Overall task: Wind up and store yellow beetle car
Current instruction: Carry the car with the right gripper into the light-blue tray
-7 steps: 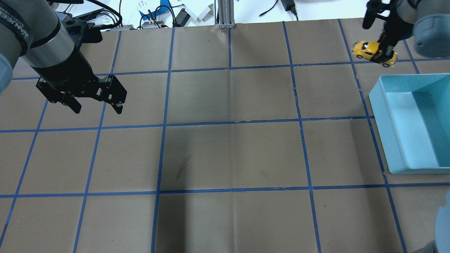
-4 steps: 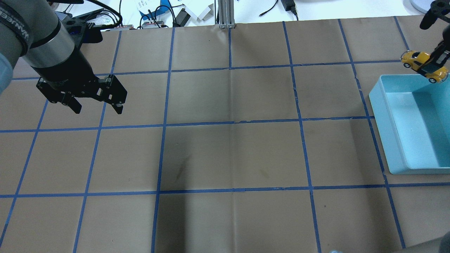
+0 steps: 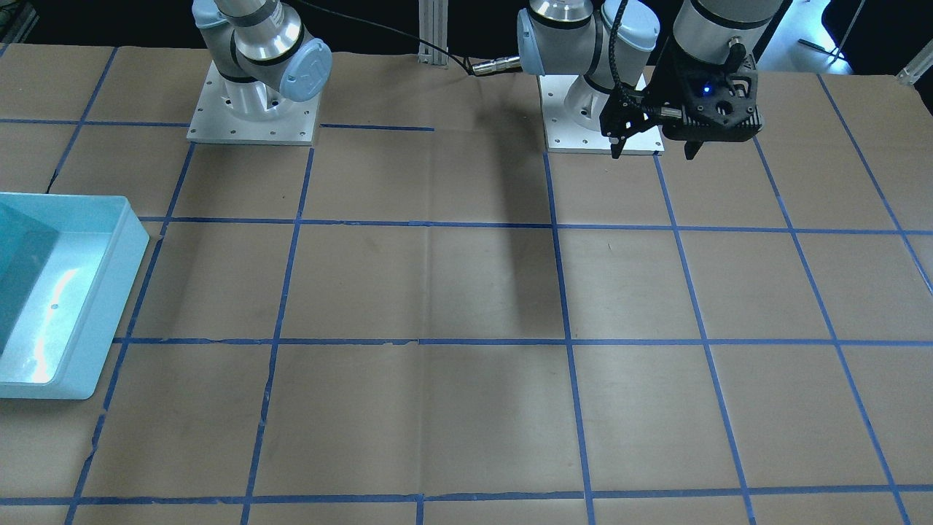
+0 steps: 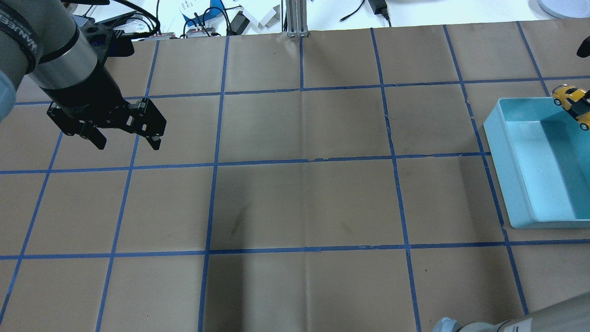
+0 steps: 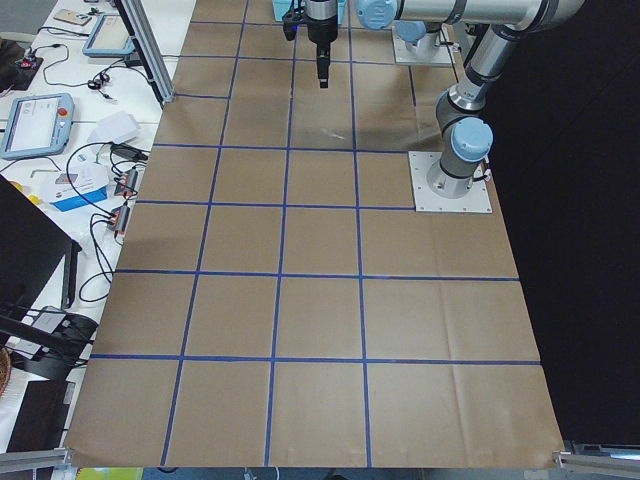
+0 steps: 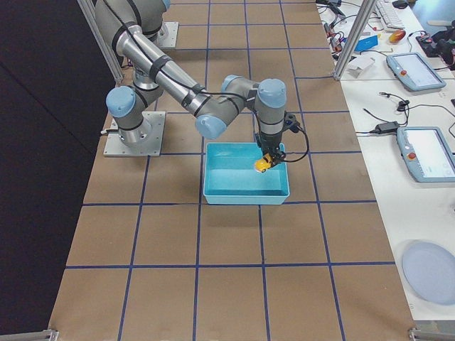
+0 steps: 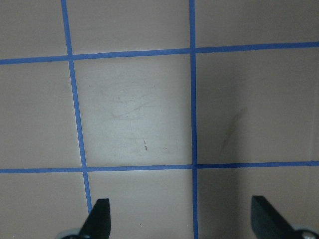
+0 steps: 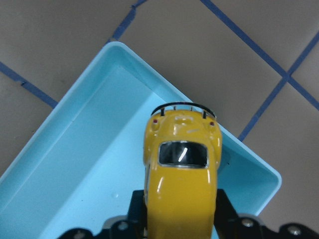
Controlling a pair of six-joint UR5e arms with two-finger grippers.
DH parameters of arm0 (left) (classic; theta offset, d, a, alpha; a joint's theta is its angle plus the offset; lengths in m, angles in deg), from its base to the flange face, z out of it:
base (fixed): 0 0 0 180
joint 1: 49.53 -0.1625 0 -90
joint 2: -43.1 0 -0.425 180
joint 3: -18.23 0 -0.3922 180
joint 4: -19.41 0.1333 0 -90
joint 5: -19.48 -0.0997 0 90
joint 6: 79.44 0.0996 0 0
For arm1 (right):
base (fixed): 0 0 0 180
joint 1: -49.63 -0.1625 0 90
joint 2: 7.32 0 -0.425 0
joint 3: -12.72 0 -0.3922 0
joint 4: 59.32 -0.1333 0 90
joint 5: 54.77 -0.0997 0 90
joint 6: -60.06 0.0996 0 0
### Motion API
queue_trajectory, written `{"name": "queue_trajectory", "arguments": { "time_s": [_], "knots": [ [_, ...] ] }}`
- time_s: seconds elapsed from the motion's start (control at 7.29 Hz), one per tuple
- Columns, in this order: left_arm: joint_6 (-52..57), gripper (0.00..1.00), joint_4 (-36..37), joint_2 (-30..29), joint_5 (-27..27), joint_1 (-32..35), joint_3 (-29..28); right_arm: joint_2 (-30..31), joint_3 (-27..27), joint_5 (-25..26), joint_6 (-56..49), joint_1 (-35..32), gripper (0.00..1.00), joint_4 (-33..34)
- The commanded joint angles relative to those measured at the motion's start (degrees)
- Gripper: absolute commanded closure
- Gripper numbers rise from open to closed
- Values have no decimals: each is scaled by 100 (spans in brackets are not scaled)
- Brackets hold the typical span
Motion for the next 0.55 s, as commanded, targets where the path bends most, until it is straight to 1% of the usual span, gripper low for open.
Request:
{"name": "queue_trajectory", "arguments": {
  "time_s": [0.0,0.14,0.41],
  "knots": [
    [3,0,-191,68,-41,-26,-71,12,-385,-333,1651,466,99,-91],
    [-6,0,-192,68,-41,-9,-44,47,-691,-606,1747,617,99,-83],
    [-6,0,-192,77,-41,0,-53,292,-1149,-591,2343,618,98,-39]
  ]
}}
